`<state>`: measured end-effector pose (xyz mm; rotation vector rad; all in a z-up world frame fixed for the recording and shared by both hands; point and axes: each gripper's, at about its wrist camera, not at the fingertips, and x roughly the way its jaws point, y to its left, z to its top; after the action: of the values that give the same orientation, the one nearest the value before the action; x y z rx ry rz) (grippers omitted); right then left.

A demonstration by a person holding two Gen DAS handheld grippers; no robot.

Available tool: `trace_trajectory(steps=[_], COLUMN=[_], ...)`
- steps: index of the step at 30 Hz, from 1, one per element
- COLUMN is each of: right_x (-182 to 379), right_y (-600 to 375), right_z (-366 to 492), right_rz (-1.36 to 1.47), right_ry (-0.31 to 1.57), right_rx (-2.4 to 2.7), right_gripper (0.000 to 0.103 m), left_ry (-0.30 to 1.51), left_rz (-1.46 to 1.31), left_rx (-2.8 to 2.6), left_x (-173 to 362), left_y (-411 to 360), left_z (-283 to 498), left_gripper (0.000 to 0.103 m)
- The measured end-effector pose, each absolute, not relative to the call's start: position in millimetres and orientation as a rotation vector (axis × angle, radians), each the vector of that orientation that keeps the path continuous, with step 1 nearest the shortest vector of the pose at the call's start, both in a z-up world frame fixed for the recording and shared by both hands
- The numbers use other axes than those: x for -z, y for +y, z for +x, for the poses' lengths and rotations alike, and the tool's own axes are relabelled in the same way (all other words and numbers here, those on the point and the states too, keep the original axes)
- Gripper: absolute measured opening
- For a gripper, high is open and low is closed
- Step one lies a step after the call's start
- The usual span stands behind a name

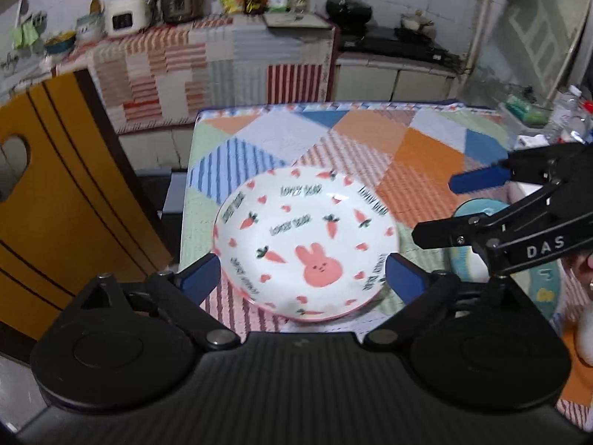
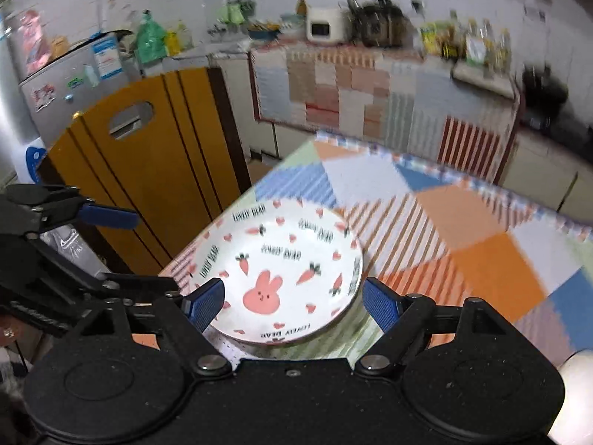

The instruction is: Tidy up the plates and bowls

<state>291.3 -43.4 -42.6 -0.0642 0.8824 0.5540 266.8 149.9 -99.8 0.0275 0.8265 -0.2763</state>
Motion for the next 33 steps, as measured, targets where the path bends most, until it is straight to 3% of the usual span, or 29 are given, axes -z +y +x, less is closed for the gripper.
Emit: trace_trajectory(steps=[3,12,17,23,25,27,29,31,33], right_x=[67,107,126,137,138,139,140,141,142], right_y=[-43,-44,-44,-48,-49,-50,-50,-50,-55], right_z=[310,351,364,371,373,375,376,377,379], right_rz=[-0.021,0.080,0.120,0.154,0.168,0.193,0.206,0.184,0.201], right_ry=[1.005,1.067,1.094,1.087,1.085,1.088,1.094,1.090,1.092], right_rx=[-0.607,-0.551,-0.527,-0.508,-0.514,-0.524,-0.510,-0.487,-0.495], right_gripper=[0.085,0.082,0.073,0.069,0.064,0.047,0.039,0.025,0.021], left_ry=[0.893,1.011,1.033,1.011,1.002,0.998,1.002,1.013,1.022], left_rz=[-0.019,-0.084,-0.116,-0.149,-0.162,-0.172,-0.163,-0.169,-0.185], left_rx=[0.271,0.239,0.249,0.232,0.226,0.218,0.214,0.205,0.185], left_x=[120,168,185,193,194,196,195,195,194], left_y=[160,187,187,186,188,190,189,189,189], left_z=[287,331,330,331,332,334,334,336,337], left_gripper=[0.097,0.091,0.064,0.051,0.043,0.037,0.029,0.029,0.025])
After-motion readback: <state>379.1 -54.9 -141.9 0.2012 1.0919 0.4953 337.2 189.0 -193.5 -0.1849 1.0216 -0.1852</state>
